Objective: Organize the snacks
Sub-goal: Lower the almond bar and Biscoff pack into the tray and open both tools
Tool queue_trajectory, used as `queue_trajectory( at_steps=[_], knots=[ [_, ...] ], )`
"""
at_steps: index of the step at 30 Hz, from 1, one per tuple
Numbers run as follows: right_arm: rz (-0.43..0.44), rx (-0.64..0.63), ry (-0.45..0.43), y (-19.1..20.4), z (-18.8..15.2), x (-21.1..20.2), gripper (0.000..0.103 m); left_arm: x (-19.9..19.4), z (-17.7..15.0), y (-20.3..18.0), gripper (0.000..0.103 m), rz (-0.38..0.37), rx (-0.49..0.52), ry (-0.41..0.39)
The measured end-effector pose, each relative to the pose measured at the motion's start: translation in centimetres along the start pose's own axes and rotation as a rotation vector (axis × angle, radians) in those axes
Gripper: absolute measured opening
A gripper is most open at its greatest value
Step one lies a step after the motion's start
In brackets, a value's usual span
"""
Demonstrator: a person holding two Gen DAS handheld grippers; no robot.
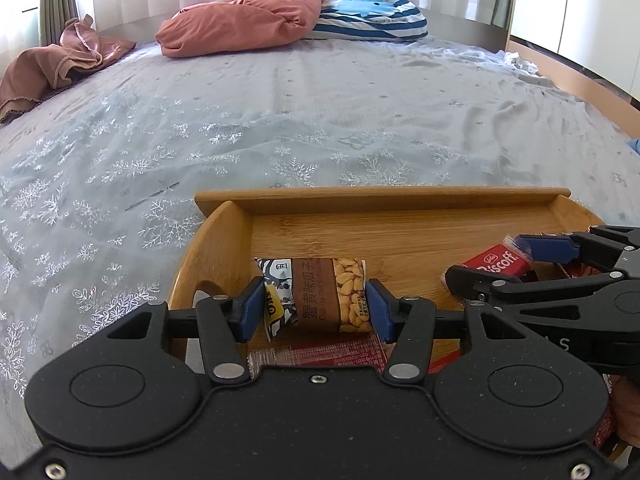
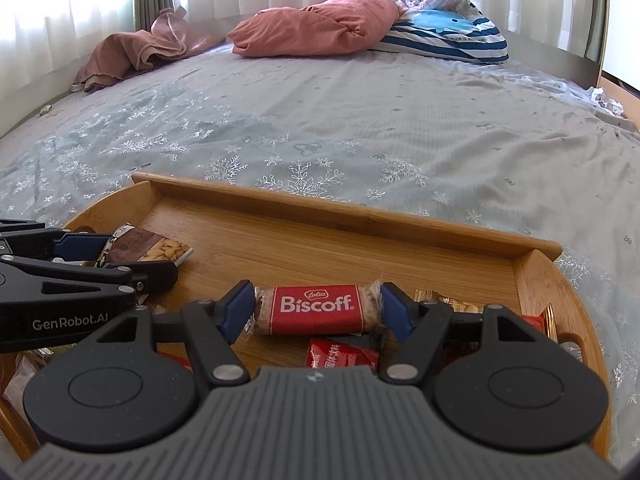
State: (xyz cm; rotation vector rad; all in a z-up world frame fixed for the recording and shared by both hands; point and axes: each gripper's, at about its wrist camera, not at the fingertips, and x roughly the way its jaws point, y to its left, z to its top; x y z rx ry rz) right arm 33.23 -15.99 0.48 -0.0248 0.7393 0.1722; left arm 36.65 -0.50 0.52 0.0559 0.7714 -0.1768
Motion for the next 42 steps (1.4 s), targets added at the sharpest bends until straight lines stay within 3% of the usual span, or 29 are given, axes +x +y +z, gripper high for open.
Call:
queue_trajectory(
  at_steps=[20,33,42],
  knots=[
    [0.004,0.010,-0.002,-0.1,0.0,0.0,0.082,0.0,0.0,0.0,0.052,0.009,-0.001,-0.003],
    [0.007,0.029,-0.010,-0.2,0.2,-0.6,0.082,-0.2,0.2,0.4,0.060,0.024,-0.034,-0.010],
    [0.003,0.039,-0.026,-0.5,0.5,-1.7,0.084,-1.5,0.5,0.0,0.080,0.079,-0.023,-0.056]
  ],
)
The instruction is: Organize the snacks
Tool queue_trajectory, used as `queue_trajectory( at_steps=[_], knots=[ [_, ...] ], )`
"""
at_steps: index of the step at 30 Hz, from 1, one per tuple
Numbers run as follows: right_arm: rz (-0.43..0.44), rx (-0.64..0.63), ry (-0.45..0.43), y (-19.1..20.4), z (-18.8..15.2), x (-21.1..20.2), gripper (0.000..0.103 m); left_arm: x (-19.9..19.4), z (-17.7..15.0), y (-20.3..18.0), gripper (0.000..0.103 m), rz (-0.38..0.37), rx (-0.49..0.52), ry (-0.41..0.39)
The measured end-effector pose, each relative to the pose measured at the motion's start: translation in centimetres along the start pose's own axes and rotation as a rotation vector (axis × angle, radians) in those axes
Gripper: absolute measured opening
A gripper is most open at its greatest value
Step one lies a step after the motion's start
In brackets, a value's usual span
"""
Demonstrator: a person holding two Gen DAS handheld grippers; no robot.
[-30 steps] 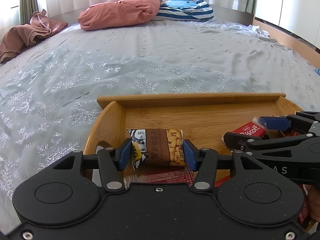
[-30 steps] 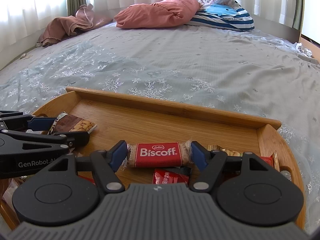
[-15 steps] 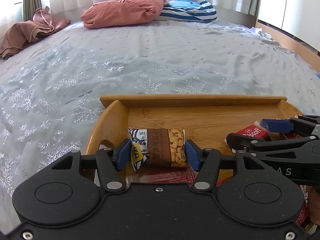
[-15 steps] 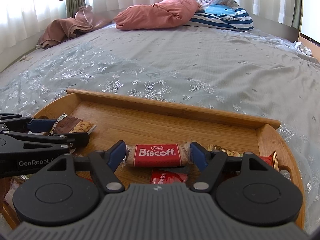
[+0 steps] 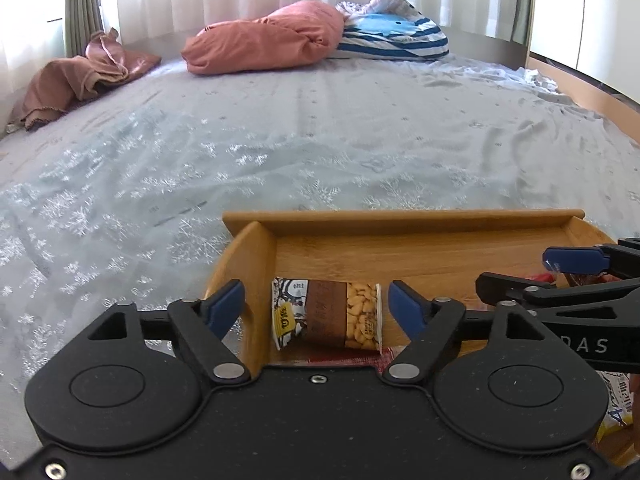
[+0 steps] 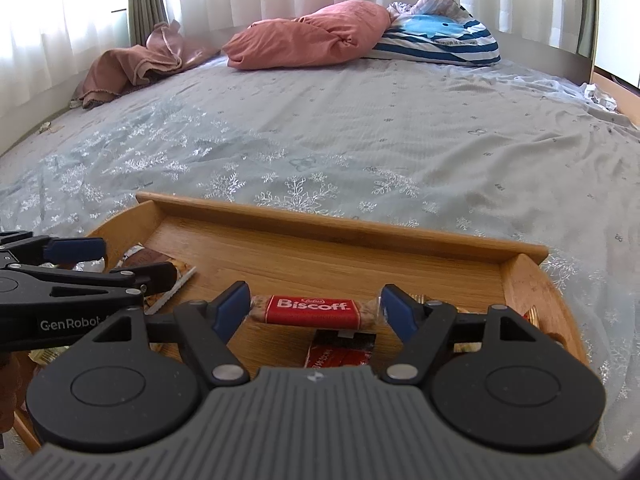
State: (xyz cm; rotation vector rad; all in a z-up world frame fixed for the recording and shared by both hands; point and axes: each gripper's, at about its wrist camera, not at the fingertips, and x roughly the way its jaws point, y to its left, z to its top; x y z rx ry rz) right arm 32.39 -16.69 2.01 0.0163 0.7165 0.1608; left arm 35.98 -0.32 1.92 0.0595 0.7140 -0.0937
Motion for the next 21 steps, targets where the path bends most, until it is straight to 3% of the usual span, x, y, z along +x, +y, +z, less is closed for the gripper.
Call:
queue_trajectory(
  at_steps=[21],
  knots=[
    [-0.023,0.012,-0.030,0.2,0.6,-2.9,0.093,-3.1,0.5,0.8,0.095,0.008,-0.042,0.000]
  ],
)
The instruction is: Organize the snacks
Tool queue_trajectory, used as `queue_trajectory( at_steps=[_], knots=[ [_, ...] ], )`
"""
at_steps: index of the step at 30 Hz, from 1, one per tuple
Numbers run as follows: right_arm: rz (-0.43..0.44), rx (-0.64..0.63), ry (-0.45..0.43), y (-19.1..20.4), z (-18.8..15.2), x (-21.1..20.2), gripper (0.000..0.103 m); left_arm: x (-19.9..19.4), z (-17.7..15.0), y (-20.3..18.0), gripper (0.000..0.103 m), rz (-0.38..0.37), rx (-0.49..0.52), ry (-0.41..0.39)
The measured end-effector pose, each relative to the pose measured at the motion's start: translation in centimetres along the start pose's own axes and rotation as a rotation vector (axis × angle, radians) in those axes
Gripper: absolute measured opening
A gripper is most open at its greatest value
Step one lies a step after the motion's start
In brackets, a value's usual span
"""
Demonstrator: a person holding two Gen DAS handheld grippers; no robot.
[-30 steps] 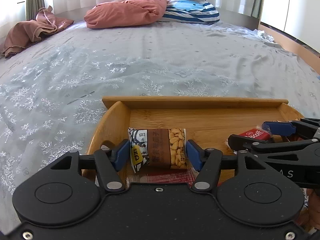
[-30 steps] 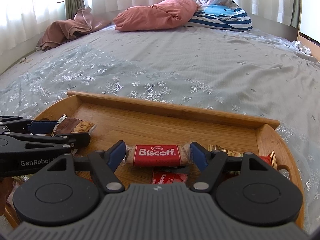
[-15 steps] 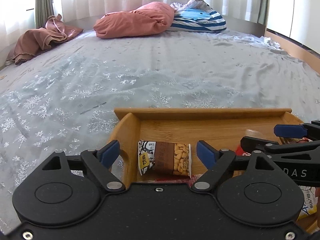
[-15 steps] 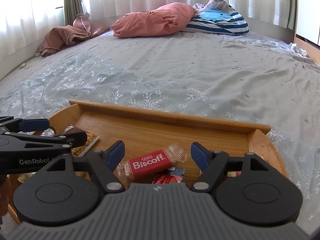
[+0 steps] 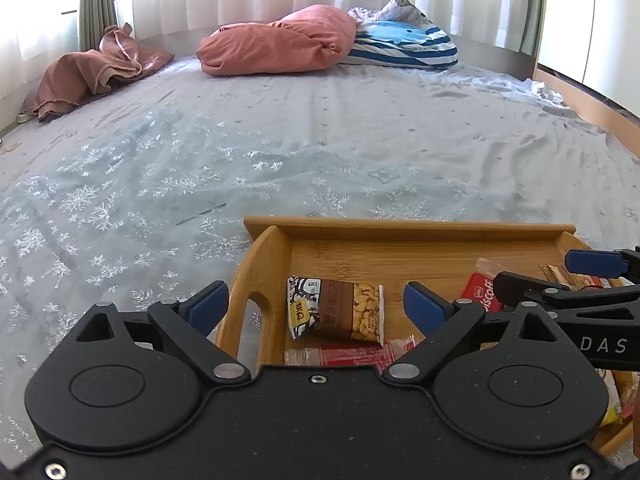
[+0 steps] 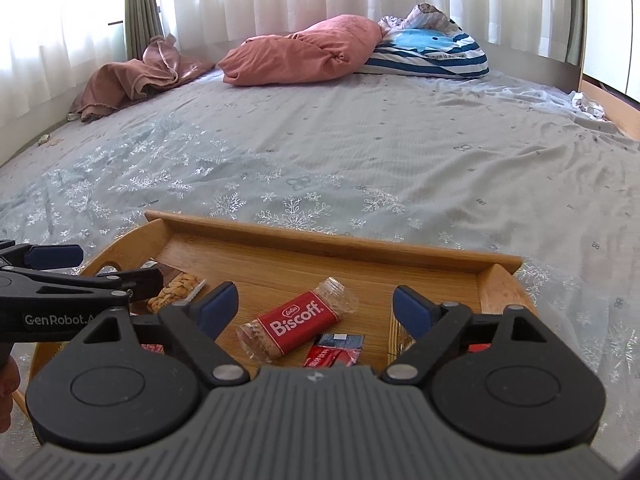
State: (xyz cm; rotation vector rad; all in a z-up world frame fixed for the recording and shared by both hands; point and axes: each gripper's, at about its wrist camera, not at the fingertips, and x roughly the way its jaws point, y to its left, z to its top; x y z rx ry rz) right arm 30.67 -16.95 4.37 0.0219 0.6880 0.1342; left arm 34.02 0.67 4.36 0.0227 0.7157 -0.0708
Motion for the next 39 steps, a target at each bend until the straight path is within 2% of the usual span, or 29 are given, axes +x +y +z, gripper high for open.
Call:
queue_trajectory(
  at_steps=[9,15,19,23,30,39],
  knots=[
    [0.003,0.006,0.007,-0.1,0.0,-2.0,0.094,-2.4,0.0,-0.3,0.098,-0.007,0.008,0.016],
    [-0.004,0.006,0.000,-0.2,0.2,-3.6,0.098,-4.2,0.2,-0.1,0.099,-0.028,-0.018,0.039],
    [-0.004,0.006,-0.008,-0.2,0.2,-4.8,0.103,-5.7,0.0,-0.3,0.100,-0.035,-0.002,0.034],
    [0.003,0.011,-0.012,-0.2,0.2,-6.2,0.103,-7.2,-0.2,-0.7,0.100,-0.038,0.012,0.036],
    [0.021,-0.034,-0.049,0.2,0.0,-9.7,0.103,-11.2,-1.0,-1.8,0.101,-0.036,0.068,0.040],
    [0.038,-0.060,-0.077,0.8,-0.4,-14.1,0.103,-15.3,-1.9,-2.1,0.102,-0.072,0.059,0.052]
  ],
)
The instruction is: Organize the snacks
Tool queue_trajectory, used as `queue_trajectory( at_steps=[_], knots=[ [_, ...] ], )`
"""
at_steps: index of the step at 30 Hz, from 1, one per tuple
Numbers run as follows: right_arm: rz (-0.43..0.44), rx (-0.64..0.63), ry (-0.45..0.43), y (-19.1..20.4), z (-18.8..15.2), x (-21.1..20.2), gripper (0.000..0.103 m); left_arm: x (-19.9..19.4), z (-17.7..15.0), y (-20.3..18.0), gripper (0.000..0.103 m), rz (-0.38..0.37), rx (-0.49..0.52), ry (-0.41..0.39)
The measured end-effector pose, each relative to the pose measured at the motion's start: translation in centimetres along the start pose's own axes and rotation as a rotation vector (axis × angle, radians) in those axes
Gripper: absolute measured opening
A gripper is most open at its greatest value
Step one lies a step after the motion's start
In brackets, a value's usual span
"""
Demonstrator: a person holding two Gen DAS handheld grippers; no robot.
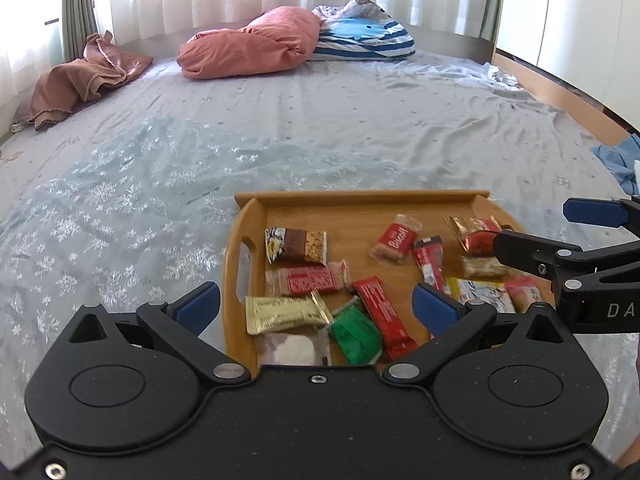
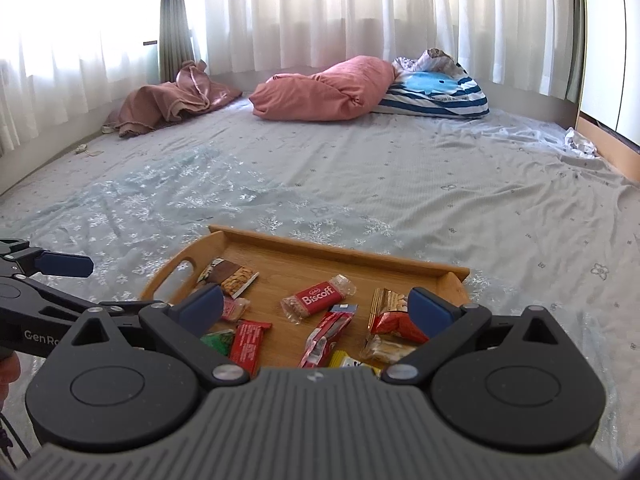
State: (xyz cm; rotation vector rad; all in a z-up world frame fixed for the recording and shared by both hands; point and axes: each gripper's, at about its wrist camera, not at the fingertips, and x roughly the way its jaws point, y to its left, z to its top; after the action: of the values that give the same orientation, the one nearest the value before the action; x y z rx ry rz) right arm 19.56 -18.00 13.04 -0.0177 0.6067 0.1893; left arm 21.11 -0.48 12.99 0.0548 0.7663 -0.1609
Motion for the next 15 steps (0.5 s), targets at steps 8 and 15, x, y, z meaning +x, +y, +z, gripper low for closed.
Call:
queue_trajectory(
  at_steps=[8,15],
  knots=[
    [-0.006,-0.015,-0.017,0.8,-0.6,-2.9,0.103,-3.0,-1.4,-0.1,0.103,-0.016,0.000,0.000],
    [0.016,-0.012,-0.026,1.3,-1.4,-5.3,0.103,-6.0,-2.7,-0.2,0.103,-0.025,0.003,-0.017]
  ],
)
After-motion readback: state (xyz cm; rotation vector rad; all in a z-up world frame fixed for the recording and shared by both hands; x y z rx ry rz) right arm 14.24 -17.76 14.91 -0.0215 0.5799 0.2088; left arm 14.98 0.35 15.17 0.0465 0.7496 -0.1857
